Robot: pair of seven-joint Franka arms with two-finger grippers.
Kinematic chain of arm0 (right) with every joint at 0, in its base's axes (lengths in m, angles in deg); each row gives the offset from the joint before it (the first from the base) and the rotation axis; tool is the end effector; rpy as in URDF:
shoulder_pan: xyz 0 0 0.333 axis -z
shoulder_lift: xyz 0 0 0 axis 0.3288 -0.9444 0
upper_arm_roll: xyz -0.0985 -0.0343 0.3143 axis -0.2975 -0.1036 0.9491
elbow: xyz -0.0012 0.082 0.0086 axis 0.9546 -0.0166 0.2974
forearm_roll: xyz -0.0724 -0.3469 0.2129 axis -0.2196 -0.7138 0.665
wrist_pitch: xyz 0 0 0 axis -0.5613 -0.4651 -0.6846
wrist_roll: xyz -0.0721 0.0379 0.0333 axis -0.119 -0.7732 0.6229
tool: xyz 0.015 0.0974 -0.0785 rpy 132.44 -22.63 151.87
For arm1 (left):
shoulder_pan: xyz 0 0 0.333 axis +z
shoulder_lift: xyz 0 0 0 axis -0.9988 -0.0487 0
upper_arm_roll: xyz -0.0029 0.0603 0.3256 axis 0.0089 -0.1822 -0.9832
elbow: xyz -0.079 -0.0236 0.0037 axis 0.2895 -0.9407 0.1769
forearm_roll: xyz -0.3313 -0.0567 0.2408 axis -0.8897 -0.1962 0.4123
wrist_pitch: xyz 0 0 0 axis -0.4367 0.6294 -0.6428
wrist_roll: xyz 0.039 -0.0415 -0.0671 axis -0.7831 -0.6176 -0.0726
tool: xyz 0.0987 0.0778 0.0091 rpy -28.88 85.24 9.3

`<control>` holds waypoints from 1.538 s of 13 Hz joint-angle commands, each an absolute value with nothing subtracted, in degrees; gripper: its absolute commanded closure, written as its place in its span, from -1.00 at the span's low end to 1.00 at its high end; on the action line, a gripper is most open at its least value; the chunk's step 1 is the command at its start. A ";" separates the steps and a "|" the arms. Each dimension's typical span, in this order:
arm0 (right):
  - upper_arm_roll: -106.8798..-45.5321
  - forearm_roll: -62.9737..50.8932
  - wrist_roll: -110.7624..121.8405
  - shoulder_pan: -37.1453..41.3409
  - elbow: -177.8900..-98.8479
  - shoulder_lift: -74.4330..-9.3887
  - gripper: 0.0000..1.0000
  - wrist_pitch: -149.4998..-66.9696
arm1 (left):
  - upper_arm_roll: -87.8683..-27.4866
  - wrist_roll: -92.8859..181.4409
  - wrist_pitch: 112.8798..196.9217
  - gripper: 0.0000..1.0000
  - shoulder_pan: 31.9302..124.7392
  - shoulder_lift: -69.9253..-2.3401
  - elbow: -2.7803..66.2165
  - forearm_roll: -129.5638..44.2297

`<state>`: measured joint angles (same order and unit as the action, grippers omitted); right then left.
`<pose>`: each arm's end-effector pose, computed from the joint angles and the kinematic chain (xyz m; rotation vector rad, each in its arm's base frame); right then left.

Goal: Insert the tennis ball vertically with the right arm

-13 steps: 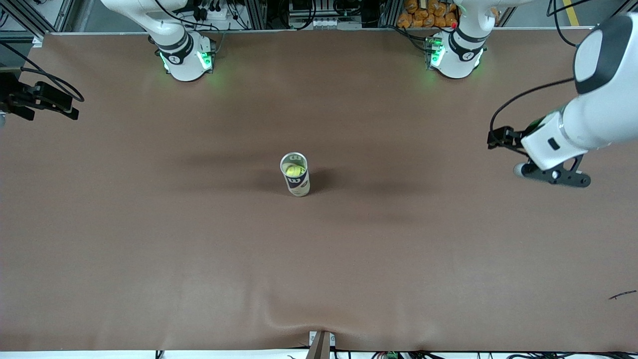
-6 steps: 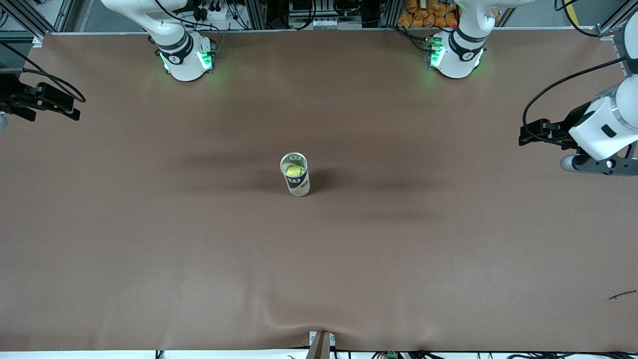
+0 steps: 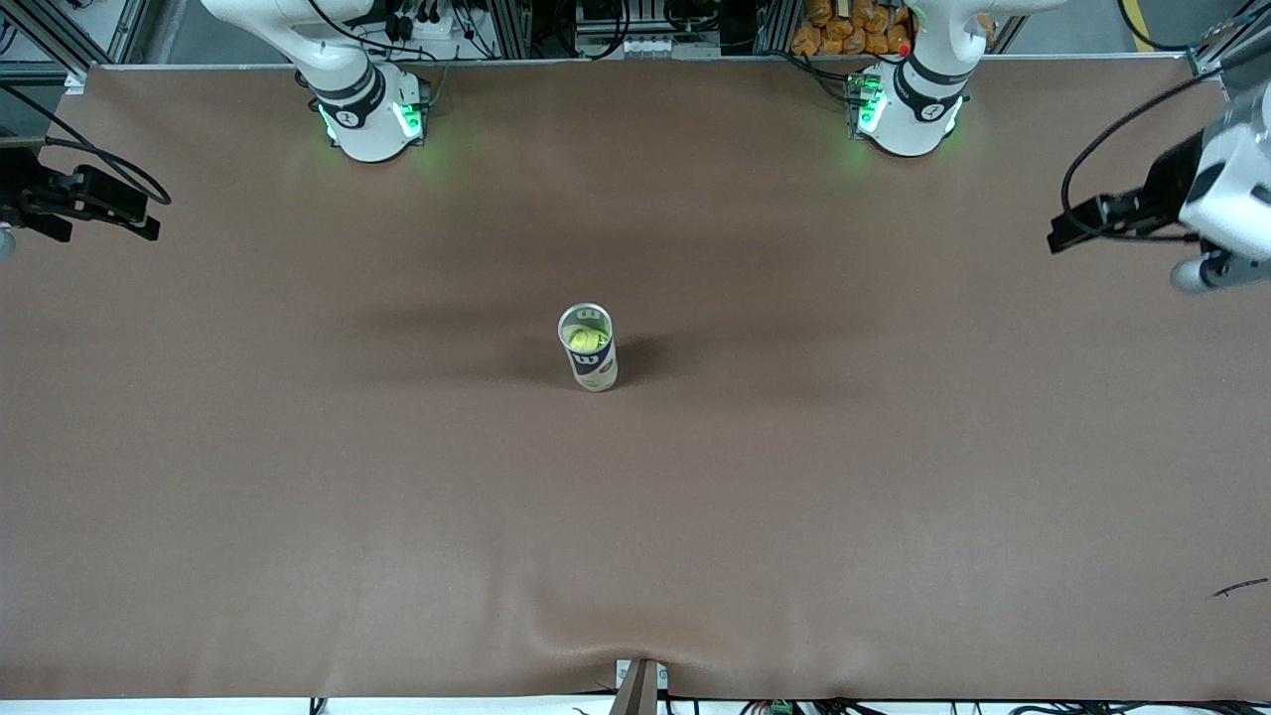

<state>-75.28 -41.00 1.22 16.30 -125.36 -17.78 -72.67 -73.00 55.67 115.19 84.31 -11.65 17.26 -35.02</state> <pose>0.5515 -0.0110 0.6477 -3.1013 0.0177 0.1446 0.5520 -0.0592 0.6333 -3.1066 -0.3218 0.2493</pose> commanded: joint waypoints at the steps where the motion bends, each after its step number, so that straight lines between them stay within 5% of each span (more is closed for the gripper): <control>1: -74.98 -41.13 1.65 17.00 -124.51 -18.10 -1.00 -72.07 | -73.28 56.64 115.61 -1.00 84.40 -5.95 22.88 -35.08; 20: -74.98 -41.57 1.74 17.09 -125.04 -18.10 -1.00 -72.59 | -76.00 47.41 119.56 -1.00 85.19 -7.52 21.83 -34.91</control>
<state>-75.39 -41.05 1.20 16.33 -125.40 -18.13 -72.74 -76.24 48.62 119.04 85.10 -7.77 21.73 -35.01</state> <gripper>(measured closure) 0.000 0.000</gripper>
